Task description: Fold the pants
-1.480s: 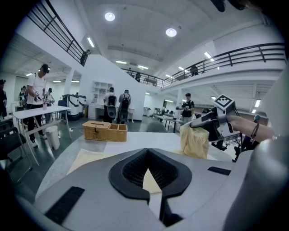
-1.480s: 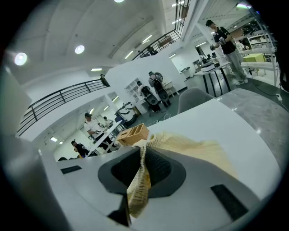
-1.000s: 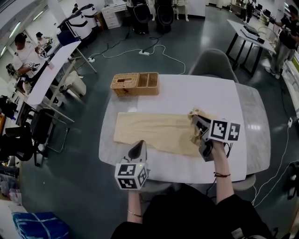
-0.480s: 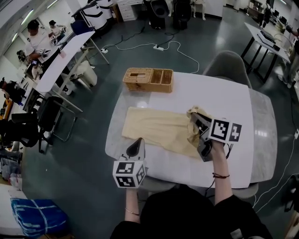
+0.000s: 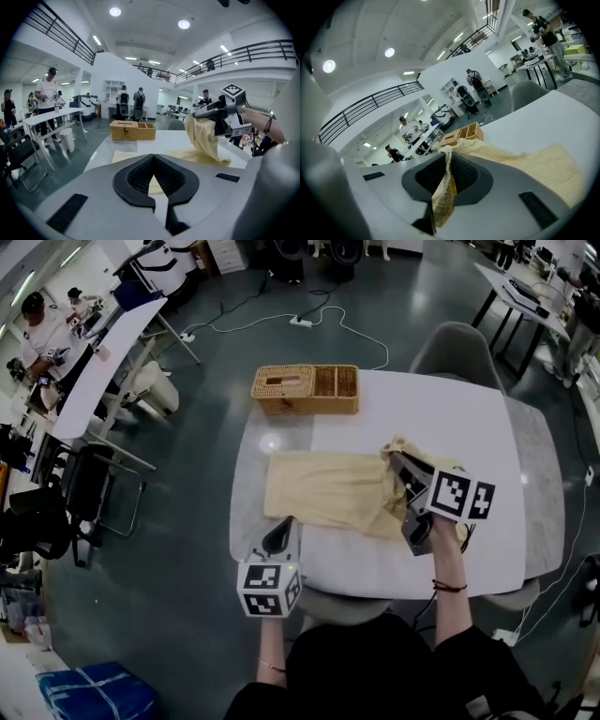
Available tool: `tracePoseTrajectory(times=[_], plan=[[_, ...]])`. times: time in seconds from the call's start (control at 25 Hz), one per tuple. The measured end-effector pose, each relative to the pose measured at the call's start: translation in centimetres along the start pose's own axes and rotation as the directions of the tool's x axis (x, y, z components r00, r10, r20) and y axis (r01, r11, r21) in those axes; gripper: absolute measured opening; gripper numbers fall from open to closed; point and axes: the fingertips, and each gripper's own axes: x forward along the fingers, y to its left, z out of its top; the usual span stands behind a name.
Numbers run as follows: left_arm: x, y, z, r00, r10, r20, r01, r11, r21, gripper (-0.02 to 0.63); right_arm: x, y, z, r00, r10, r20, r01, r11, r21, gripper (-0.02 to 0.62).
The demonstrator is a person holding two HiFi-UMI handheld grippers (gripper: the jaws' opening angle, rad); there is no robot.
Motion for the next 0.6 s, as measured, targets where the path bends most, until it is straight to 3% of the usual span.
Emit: tracePoseTrajectory(times=[0.28,0.6], plan=[[0.4,3.9,-0.5,0.996,-0.084,-0.018,0.084,0.996,0.005,0.008,3.8,3.4,-0.9,0.999,-0.04,0.025,0.04,0.999,0.008,0.044],[0.6,6.8,-1.8,0.993,-0.112,-0.038,0.112,0.994,-0.008,0.008,7.8,5.7,-3.5,0.998,-0.063,-0.008,0.063,0.998,-0.008,0.044]])
